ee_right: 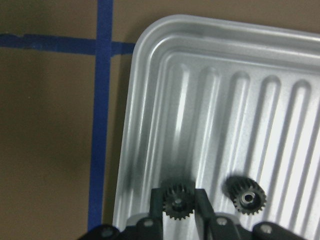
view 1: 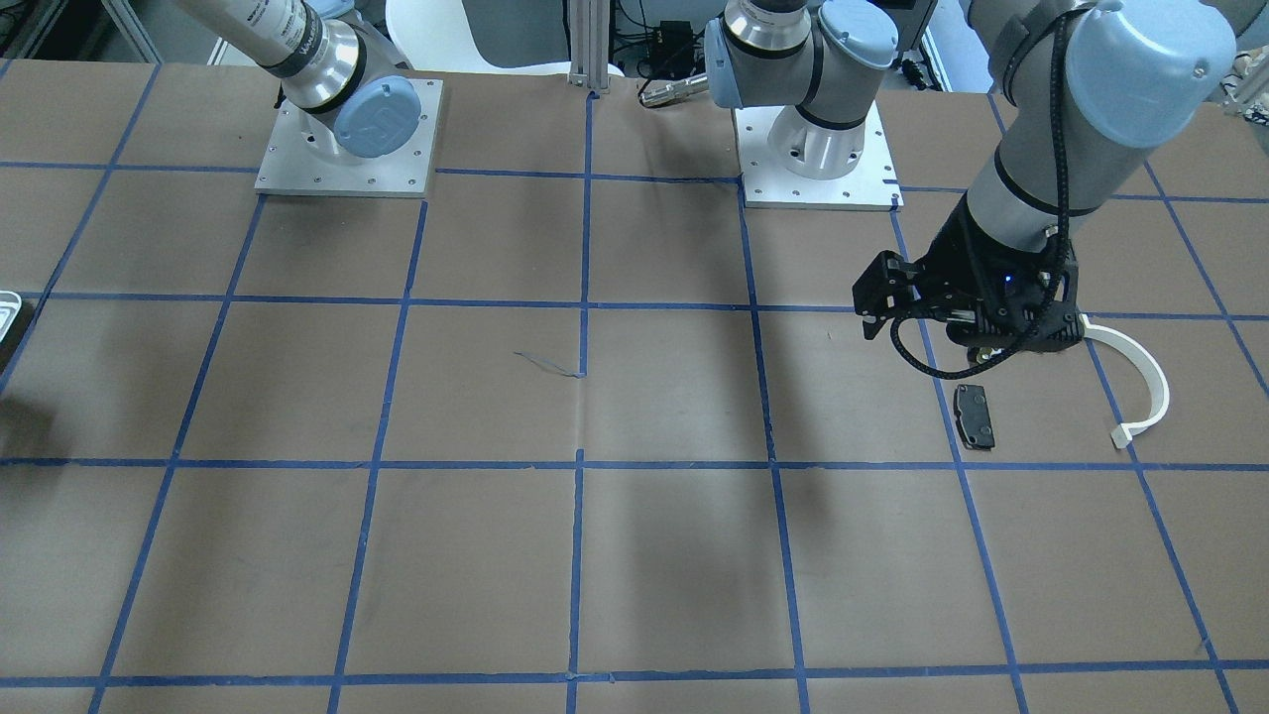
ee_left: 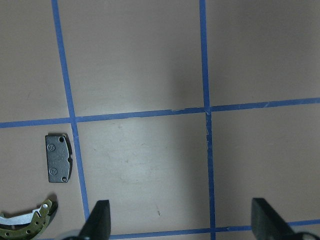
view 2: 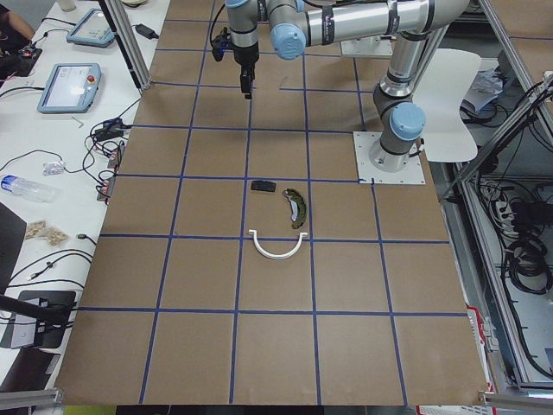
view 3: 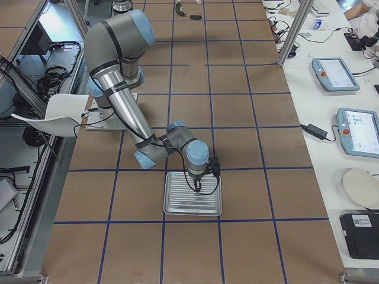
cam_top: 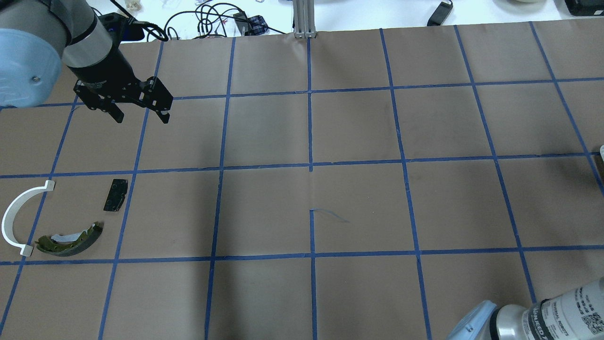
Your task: Place bearing gear from tray to pile
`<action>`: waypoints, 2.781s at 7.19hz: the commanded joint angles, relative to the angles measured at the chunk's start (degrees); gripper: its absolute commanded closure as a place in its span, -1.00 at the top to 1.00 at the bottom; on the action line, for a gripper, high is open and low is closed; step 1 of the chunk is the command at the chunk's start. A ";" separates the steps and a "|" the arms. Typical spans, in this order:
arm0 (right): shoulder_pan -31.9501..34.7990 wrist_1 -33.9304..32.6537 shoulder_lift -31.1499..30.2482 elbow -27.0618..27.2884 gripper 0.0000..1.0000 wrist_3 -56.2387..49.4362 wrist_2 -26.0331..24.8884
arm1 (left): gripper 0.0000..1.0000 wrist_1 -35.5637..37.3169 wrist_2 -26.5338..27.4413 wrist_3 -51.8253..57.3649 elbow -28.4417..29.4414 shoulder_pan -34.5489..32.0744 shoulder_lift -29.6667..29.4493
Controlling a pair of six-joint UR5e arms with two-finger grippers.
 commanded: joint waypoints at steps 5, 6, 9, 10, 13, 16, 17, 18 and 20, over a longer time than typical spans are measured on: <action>31.55 9.64 -13.11 4.49 -0.94 30.68 -1.85 | 1.00 0.57 -0.17 -0.06 0.57 -0.11 -0.31; 40.34 9.12 -13.03 5.54 -0.95 37.88 -2.12 | 1.00 0.57 -0.52 -0.06 0.67 -0.46 -0.49; 66.26 8.33 -12.68 5.99 -0.95 69.51 -2.03 | 1.00 0.57 -0.53 0.03 0.67 -0.72 0.47; 73.75 8.07 -12.15 5.82 -0.95 78.38 -1.51 | 1.00 0.48 0.08 0.03 0.32 -0.29 0.48; 88.91 -4.75 -4.26 5.64 -0.93 90.13 -0.89 | 1.00 0.48 0.00 0.11 -0.38 -0.20 -0.48; 84.94 -12.50 -4.40 6.16 1.00 84.92 -1.41 | 1.00 0.48 -0.53 -0.15 -1.26 -0.11 -1.01; 79.59 -11.81 -6.50 6.25 1.00 80.45 -1.24 | 1.00 0.48 -0.53 -0.50 -1.61 -0.20 -1.10; 73.62 -4.75 -11.57 6.78 1.00 75.27 -1.76 | 1.00 0.57 -0.61 -1.54 -2.14 -0.81 -1.45; 54.94 3.57 -18.36 7.92 1.00 53.21 -3.70 | 1.00 1.96 -0.62 -6.55 -6.60 -6.57 -1.36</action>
